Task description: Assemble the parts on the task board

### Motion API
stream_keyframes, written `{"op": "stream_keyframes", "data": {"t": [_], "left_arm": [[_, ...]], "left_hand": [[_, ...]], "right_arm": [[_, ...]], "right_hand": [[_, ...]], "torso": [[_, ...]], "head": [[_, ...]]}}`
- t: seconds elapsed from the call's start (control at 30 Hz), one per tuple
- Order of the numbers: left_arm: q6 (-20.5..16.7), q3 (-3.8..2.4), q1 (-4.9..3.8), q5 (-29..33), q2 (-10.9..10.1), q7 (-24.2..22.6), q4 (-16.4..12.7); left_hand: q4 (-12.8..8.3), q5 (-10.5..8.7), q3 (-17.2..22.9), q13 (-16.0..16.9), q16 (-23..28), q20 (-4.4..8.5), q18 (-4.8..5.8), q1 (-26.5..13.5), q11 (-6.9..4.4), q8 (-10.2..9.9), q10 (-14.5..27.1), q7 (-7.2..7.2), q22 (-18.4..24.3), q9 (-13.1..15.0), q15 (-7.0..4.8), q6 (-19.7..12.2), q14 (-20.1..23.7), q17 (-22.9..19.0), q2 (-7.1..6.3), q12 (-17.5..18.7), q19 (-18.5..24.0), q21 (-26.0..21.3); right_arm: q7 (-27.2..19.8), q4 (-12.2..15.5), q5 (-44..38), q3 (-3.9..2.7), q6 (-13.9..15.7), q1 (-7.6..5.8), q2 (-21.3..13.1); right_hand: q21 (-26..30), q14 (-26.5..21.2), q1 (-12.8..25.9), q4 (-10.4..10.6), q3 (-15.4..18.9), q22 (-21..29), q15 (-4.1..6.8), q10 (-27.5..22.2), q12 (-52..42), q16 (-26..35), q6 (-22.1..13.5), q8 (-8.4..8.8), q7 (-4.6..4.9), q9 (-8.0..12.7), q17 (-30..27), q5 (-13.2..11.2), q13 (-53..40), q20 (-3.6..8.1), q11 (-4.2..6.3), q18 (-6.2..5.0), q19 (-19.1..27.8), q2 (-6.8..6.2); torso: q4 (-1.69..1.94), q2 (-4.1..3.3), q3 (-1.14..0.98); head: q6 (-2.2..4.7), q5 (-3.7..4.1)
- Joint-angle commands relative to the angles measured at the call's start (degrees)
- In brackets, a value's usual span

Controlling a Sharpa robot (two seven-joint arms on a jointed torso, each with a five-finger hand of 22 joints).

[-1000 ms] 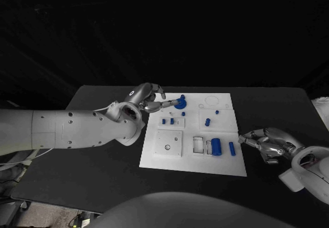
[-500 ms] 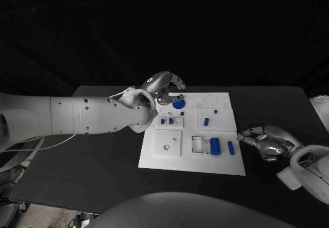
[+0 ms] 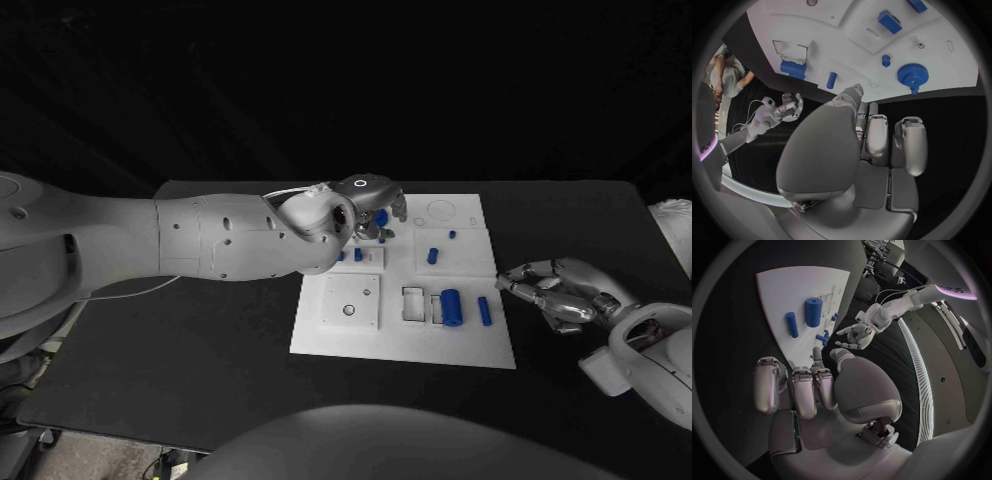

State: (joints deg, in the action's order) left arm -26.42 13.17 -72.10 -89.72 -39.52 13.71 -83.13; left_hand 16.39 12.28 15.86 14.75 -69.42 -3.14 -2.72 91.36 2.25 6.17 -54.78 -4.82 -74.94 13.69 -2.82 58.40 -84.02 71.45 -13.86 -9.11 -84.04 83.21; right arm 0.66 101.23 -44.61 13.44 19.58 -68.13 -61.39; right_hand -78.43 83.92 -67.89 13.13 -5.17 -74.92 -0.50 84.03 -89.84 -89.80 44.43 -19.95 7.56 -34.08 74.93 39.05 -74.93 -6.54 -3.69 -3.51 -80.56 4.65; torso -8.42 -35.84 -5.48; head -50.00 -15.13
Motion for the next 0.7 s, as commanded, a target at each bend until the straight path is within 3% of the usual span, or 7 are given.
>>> {"op": "stream_keyframes", "data": {"t": [0.03,0.17,0.33,0.7], "left_arm": [[5.08,-0.06,0.08,-5.67,0.66,3.2,0.58],[5.4,-0.07,0.23,-6.64,1.2,3.97,1.04],[6.37,-0.08,0.49,-7.02,1.82,4.68,1.62],[8.08,-0.1,1.29,-7.49,2.88,5.29,3.42]], "left_hand": [[-0.02,-0.51,-0.41,-0.93,0.8,0.32,0.99,-0.38,-0.03,-0.15,-0.83,0.1,-12.6,-0.35,-0.57,0.99,-2.13,-0.89,-0.05,0.05,-3.53,-0.47],[-0.15,-0.25,-0.38,-2.3,3.03,0.52,0.78,-0.18,-0.52,0.23,-1.6,0.64,-12.28,-0.75,-0.95,2.65,-1.75,-3.24,0.13,-0.15,-3.2,-1.45],[-0.12,0.72,-0.08,-3.16,1.73,0.79,0.88,-0.19,-0.68,0.87,-2.97,0.8,-12.42,-0.89,-1.11,4.36,-2.44,-2.5,0.22,-0.73,-3.37,-1.11],[-0.01,0.51,0.14,-3.67,2.07,0.83,0.79,-0.94,-0.65,0.63,-5.32,0.72,-12.29,-1.37,-1.11,4.45,-2.49,-3.22,0.03,-1.82,-3.23,-1.6]], "right_arm": [[-1.17,-0.09,-0.79,0.0,-0.49,0.04,0.06],[-1.12,-0.18,-0.9,0.0,-0.74,0.04,0.17],[-1.2,-0.18,-1.09,0.0,-0.81,0.04,0.19],[-1.03,-0.18,-1.17,0.0,-1.13,0.04,-0.1]], "right_hand": [[-0.27,6.08,-0.12,0.15,-0.21,-10.89,0.26,5.97,-0.16,-0.2,0.05,-0.27,-0.22,0.06,15.07,-0.12,-15.07,-0.05,0.37,0.3,-0.46,-0.2],[-0.28,6.08,-0.11,0.16,-0.22,-10.9,0.26,5.97,-0.16,-0.2,0.05,-0.27,-0.22,0.06,15.07,-0.17,-15.07,-0.05,0.37,0.31,-0.46,-0.2],[-0.29,6.08,-0.11,0.16,-0.23,-10.9,0.26,5.97,-0.16,-0.2,0.06,-0.28,-0.23,0.06,15.07,-0.18,-15.07,-0.05,0.37,0.31,-0.48,-0.19],[-0.27,6.08,-0.12,0.17,-0.25,-10.89,0.26,5.97,-0.16,-0.2,0.07,-0.29,-0.24,0.07,15.07,-0.21,-15.07,-0.04,0.38,0.3,-0.46,-0.19]], "torso": [[0.05,0.16,0.03],[0.04,0.15,0.03],[0.05,0.1,0.04],[0.04,0.09,0.01]], "head": [[0.0,-0.01],[0.0,-0.01],[0.0,0.04],[0.0,0.17]]}}
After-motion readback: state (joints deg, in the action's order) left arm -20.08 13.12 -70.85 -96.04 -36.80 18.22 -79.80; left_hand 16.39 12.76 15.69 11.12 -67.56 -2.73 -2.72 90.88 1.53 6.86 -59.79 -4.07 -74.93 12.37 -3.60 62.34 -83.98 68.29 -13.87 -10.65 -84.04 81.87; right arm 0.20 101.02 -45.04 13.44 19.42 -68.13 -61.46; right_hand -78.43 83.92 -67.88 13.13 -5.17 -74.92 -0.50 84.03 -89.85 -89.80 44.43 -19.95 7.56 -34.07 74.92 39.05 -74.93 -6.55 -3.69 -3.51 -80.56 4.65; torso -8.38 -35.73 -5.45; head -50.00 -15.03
